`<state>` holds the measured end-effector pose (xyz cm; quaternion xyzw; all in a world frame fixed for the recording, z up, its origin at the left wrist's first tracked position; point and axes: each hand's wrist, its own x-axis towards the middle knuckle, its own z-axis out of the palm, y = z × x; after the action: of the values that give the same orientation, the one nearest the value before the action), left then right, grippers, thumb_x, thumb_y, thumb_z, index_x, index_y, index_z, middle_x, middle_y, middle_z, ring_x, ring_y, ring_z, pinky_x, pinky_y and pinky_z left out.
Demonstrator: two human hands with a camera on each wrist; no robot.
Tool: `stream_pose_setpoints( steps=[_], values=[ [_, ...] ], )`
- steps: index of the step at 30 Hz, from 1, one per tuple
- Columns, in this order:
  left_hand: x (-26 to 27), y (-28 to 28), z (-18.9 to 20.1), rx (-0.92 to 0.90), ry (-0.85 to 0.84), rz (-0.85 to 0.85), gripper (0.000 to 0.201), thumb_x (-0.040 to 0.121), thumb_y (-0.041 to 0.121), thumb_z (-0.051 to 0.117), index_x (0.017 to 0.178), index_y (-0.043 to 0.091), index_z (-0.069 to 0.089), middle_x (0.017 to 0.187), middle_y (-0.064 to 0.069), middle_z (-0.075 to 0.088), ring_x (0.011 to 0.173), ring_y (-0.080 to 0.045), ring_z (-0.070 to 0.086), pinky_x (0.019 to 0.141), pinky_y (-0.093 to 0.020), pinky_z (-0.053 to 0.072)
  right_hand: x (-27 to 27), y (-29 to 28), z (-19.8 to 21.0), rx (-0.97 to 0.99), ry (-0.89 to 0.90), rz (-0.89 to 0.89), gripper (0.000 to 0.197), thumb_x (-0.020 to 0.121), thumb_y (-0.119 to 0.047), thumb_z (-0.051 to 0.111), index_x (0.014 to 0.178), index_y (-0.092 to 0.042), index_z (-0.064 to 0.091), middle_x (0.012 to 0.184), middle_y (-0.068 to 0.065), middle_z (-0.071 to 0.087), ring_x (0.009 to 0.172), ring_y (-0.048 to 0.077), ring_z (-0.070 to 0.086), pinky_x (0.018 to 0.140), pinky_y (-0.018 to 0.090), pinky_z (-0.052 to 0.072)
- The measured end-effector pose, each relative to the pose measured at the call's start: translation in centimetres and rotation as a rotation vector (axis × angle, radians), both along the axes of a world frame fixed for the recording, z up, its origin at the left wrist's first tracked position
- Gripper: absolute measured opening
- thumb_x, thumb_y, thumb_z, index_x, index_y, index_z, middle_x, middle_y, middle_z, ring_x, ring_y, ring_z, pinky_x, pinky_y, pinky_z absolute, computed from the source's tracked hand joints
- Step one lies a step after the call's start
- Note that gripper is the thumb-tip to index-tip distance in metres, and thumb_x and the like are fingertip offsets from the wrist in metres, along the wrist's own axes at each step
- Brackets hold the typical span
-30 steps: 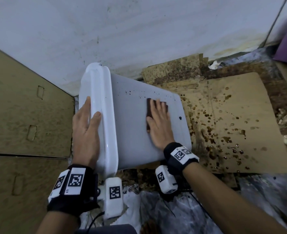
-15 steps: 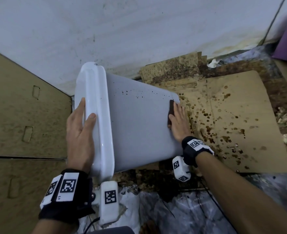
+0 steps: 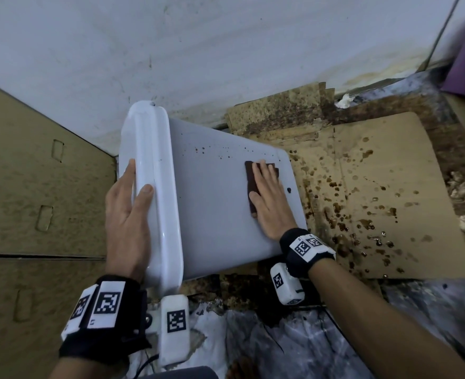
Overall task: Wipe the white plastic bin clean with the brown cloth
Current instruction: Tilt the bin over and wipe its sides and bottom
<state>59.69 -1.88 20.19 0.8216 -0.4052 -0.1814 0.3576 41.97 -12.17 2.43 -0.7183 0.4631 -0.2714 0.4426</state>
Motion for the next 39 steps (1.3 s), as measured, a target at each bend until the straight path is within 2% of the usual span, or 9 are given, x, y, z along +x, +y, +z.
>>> stream_pose_setpoints(
  steps=[4,6,8,11,13,18,24,34,39],
  values=[
    [-0.1,-0.2,0.0,0.004,0.02,0.011,0.062,0.091,0.051,0.042,0.152,0.046,0.033,0.15,0.004,0.036,0.138,-0.016,0.04,0.119,-0.048,0.029,-1.4,-2.2,-3.2,0.115,0.17,-0.087,0.056,0.098,-0.029,0.023,0.151,-0.013,0.02,0.162,0.007,-0.006,0.149,0.025,-0.008,0.121,0.039,-0.004],
    [-0.1,-0.2,0.0,-0.004,0.032,0.015,0.061,0.09,0.053,0.042,0.151,0.048,0.034,0.149,0.006,0.036,0.137,-0.017,0.042,0.119,-0.051,0.031,-2.4,-3.2,-4.9,0.182,0.276,-0.106,0.041,0.099,-0.016,0.032,0.135,0.001,0.042,0.16,0.016,-0.003,0.148,0.034,-0.008,0.121,0.046,-0.004],
    [-0.1,-0.2,0.1,-0.01,0.039,0.016,0.06,0.091,0.052,0.043,0.15,0.05,0.034,0.149,0.006,0.036,0.136,-0.017,0.042,0.118,-0.051,0.031,-2.7,-3.6,-5.5,0.23,0.286,-0.126,0.035,0.098,-0.011,0.036,0.127,0.005,0.048,0.16,0.018,-0.002,0.148,0.035,-0.008,0.12,0.048,-0.002],
    [0.0,-0.2,0.1,-0.006,0.029,0.019,0.06,0.093,0.051,0.042,0.151,0.047,0.033,0.15,0.005,0.036,0.136,-0.016,0.042,0.118,-0.051,0.031,-2.2,-2.2,-3.6,0.269,0.16,-0.181,0.05,0.102,-0.02,0.027,0.151,-0.01,0.022,0.162,0.006,-0.001,0.149,0.021,-0.008,0.121,0.044,-0.003],
    [0.1,-0.1,0.0,-0.003,0.027,0.019,0.062,0.09,0.055,0.042,0.151,0.049,0.033,0.15,0.005,0.036,0.137,-0.016,0.042,0.118,-0.052,0.031,-1.7,-0.2,-1.6,0.225,0.062,-0.175,0.054,0.103,-0.025,0.027,0.153,-0.02,0.009,0.162,-0.001,0.0,0.147,0.01,-0.008,0.121,0.041,-0.002],
    [0.1,-0.1,-0.1,0.004,0.028,0.019,0.061,0.091,0.056,0.041,0.151,0.051,0.032,0.149,0.003,0.037,0.136,-0.018,0.042,0.117,-0.053,0.033,-0.1,5.5,4.3,-0.031,-0.09,0.116,0.057,0.099,-0.032,0.026,0.153,-0.026,0.009,0.161,-0.009,0.0,0.148,0.007,-0.011,0.121,0.041,-0.003],
    [-0.1,-0.2,0.0,0.008,-0.005,0.006,0.051,0.104,0.042,0.042,0.154,0.044,0.031,0.152,0.002,0.035,0.137,-0.017,0.041,0.118,-0.048,0.03,2.9,8.0,8.8,-0.301,-0.124,0.342,0.06,0.099,-0.016,0.039,0.152,-0.019,0.013,0.162,-0.001,0.006,0.149,0.016,-0.006,0.121,0.047,0.003],
    [0.7,-0.1,-0.2,0.027,0.001,0.013,0.061,0.094,0.053,0.04,0.154,0.045,0.031,0.151,0.001,0.036,0.137,-0.018,0.041,0.117,-0.051,0.031,7.2,-0.4,9.8,-0.169,-0.108,0.249,0.059,0.098,-0.022,0.032,0.153,-0.021,0.013,0.163,0.0,0.002,0.149,0.018,-0.008,0.12,0.044,-0.005],
    [1.1,0.0,0.0,0.014,0.028,0.03,0.061,0.093,0.05,0.043,0.153,0.038,0.038,0.15,-0.001,0.038,0.137,-0.02,0.043,0.116,-0.052,0.033,6.3,-0.2,9.8,-0.097,-0.133,0.326,0.061,0.099,-0.019,0.037,0.153,-0.022,0.009,0.162,-0.001,-0.003,0.148,0.017,-0.012,0.12,0.044,-0.005]
  ],
)
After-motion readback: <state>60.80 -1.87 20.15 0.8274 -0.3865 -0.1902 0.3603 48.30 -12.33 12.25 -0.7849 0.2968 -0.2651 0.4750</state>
